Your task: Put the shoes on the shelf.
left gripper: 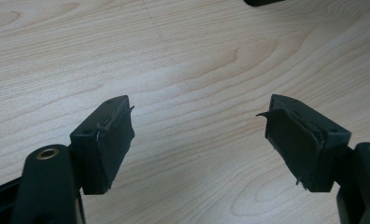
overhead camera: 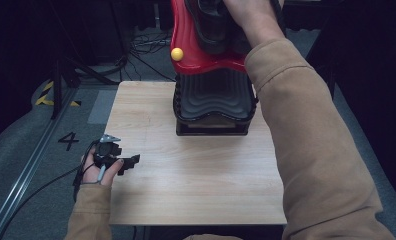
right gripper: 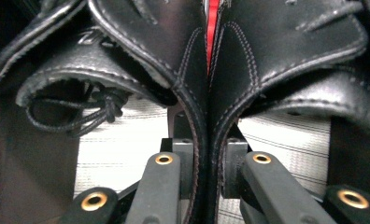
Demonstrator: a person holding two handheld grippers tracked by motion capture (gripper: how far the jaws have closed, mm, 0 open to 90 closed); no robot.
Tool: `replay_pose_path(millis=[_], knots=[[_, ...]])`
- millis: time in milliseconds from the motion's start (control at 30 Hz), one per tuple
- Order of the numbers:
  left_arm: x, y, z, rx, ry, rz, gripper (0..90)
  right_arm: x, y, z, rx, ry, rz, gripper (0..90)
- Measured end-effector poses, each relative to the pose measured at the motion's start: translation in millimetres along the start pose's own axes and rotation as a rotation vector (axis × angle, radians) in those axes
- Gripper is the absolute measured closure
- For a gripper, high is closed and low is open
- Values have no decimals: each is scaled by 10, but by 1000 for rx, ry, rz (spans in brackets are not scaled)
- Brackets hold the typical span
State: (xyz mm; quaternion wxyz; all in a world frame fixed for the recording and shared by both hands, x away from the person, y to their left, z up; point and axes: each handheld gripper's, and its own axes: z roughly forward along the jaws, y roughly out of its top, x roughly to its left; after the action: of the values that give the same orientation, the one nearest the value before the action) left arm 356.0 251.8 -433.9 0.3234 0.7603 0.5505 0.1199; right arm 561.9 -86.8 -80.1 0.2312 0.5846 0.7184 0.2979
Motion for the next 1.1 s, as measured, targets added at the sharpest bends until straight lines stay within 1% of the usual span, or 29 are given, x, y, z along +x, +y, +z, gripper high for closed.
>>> replay_pose_path(millis=[33, 67, 167, 267, 300, 367, 400, 433, 533, 600, 667, 733, 800, 867, 900, 933, 1000, 1067, 1100], knots=[[-1, 0, 3, 1, 3, -2, 238, -1, -15, 34, -9, 5, -3, 814], [-1, -2, 9, 1, 1, -3, 238, 9, -28, 63, -6, -1, -5, 812], [-6, -3, 19, 11, 3, 4, 238, 37, -43, 83, -12, 0, -10, 807], [-1, -4, 14, 8, -2, 10, 238, 70, -60, 108, -18, -3, -16, 802], [-4, -5, 4, 3, 3, 1, 238, 91, -78, 136, -23, -4, -23, 799], [-1, -5, -8, 0, 4, -2, 238, 104, -108, 178, -29, -9, -32, 797], [1, -6, -10, 1, -2, -5, 239, 103, -113, 185, -33, -8, -35, 797], [1, -6, -9, 1, 4, -3, 239, 97, -113, 186, -36, -9, -36, 797], [-4, -5, -1, 3, 1, 2, 238, 89, -115, 182, -39, -8, -42, 795], [-5, -4, -2, 3, 0, 5, 238, 92, -119, 185, -45, -14, -55, 793], [-2, -3, -5, 1, 0, 7, 238, 90, -122, 185, -45, -12, -53, 794], [-5, -4, -8, 2, 1, 7, 238, 89, -114, 187, -46, -13, -71, 791], [-7, -4, -7, 2, 1, 5, 238, 77, -113, 189, -47, -12, -76, 790], [-12, -4, -7, 3, -1, 2, 238, 75, -125, 208, -62, -10, -108, 783], [-12, -4, -7, 3, -1, 2, 238, 75, -125, 208, -62, -10, -108, 783], [-13, -5, -9, 2, 0, 2, 238, 78, -121, 211, -63, -8, -118, 781], [-9, -5, -11, 2, -3, 5, 238, 86, -128, 205, -62, -8, -116, 771], [-15, -5, -13, -1, 0, -1, 238, 84, -143, 196, -63, 4, -111, 743], [-15, -4, -14, -1, 1, 0, 238, 84, -143, 196, -63, 4, -111, 743]])
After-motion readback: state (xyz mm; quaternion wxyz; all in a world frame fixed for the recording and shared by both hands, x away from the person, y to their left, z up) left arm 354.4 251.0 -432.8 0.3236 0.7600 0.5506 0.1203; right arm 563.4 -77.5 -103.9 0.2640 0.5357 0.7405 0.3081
